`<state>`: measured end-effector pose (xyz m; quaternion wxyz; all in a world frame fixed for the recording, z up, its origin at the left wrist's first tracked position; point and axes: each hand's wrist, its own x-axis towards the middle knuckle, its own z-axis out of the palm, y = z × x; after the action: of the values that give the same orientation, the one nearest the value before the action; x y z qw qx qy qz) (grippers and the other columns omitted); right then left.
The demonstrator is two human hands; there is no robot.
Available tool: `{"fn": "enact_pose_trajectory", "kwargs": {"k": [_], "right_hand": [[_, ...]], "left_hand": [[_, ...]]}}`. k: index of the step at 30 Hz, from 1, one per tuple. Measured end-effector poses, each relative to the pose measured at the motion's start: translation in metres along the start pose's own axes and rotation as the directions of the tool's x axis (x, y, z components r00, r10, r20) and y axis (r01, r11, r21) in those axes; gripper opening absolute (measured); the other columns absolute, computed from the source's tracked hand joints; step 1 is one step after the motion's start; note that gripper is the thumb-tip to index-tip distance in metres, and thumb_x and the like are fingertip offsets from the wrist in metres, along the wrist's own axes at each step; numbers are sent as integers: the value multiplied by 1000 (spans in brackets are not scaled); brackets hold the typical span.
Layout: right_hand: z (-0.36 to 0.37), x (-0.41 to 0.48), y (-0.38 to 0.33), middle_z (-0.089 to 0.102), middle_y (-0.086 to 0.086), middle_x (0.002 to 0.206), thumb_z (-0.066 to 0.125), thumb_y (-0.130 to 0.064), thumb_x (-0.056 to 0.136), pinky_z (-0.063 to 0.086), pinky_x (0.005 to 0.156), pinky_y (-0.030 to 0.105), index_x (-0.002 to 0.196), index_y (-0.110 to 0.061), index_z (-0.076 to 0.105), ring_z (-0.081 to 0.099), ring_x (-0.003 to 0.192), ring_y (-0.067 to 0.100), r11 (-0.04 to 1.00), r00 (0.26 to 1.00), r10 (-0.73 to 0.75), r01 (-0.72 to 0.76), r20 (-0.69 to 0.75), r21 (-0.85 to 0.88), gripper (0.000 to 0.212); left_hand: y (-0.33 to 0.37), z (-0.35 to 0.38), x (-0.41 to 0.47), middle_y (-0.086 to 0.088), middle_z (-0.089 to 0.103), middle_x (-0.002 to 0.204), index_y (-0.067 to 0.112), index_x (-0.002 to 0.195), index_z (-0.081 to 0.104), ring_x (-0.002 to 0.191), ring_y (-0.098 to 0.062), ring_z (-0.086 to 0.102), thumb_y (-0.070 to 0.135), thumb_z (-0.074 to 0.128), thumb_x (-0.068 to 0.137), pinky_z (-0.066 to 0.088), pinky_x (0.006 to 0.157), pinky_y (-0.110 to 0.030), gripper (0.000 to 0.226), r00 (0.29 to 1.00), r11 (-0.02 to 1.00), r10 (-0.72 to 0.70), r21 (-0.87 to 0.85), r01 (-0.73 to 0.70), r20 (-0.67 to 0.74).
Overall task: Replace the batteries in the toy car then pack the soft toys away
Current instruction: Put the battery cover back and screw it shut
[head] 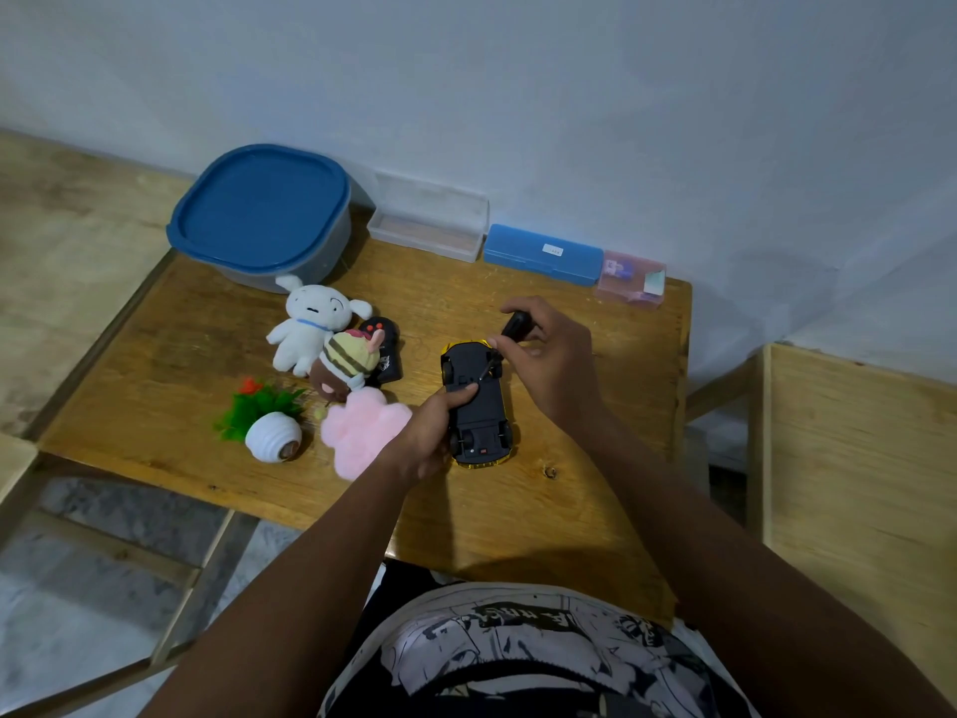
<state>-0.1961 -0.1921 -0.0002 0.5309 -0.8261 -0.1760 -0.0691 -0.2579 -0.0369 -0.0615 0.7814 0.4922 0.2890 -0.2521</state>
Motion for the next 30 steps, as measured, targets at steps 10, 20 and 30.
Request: {"fn": "enact_pose_trajectory", "kwargs": {"k": [10, 20, 30], "right_hand": [[1, 3, 0, 66, -1, 92, 77, -21, 84, 54, 65, 18, 109, -14, 68, 61, 80, 9, 992, 996, -68, 74, 61, -98, 28], [-10, 30, -12, 60, -1, 73, 71, -41, 86, 43, 58, 33, 82, -15, 58, 51, 65, 16, 872, 885, -180, 346, 430, -346, 29], [-21, 47, -28, 53, -6, 66, 54, -55, 92, 32, 54, 28, 92, -21, 59, 52, 68, 18, 706, 783, -1, 440, 621, -554, 34]], "left_hand": [[1, -1, -1, -18, 67, 127, 10, 139, 51, 112, -36, 67, 29, 53, 101, 57, 91, -46, 43, 1000, 1000, -2, -6, 2, 0], [1, -2, -1, -18, 66, 130, 12, 140, 50, 111, -34, 67, 31, 53, 101, 57, 89, -44, 44, 1000, 999, 17, 31, -17, 11], [2, -2, -3, -17, 66, 128, 12, 140, 50, 108, -33, 67, 30, 53, 101, 57, 87, -43, 44, 1000, 999, 13, 31, -13, 18]]}}
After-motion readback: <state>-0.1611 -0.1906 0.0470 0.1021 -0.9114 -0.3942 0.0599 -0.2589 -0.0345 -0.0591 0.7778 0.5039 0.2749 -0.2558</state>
